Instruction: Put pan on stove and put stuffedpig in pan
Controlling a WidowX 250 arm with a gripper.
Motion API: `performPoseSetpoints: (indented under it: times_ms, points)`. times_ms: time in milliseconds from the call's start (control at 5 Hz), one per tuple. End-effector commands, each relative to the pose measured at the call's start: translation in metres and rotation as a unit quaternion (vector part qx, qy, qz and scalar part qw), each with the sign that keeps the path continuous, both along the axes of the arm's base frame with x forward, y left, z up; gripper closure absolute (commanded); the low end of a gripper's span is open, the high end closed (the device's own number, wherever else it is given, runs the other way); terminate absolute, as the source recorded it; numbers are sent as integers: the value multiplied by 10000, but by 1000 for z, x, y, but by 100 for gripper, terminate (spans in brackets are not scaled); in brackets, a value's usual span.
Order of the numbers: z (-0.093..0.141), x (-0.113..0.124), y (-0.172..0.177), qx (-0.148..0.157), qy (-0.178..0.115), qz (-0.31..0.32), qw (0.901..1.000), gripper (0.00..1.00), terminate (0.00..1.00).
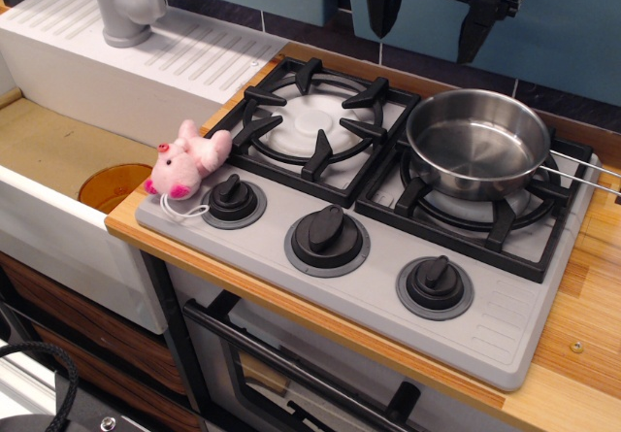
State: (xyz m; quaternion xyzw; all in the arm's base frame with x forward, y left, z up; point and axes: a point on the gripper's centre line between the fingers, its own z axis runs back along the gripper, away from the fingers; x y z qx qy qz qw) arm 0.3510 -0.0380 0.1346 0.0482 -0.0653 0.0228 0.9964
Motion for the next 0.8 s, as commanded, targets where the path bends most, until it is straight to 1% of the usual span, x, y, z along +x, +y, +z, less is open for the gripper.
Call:
performPoseSetpoints:
  times_ms: [0, 200, 600]
  points:
    - [0, 0, 0, 0, 0, 0, 10000, 0, 0]
    - [-20, 6, 1, -100, -170, -67, 9998, 0, 0]
    - [-53, 16, 3, -267, -469, -217, 9983, 0, 0]
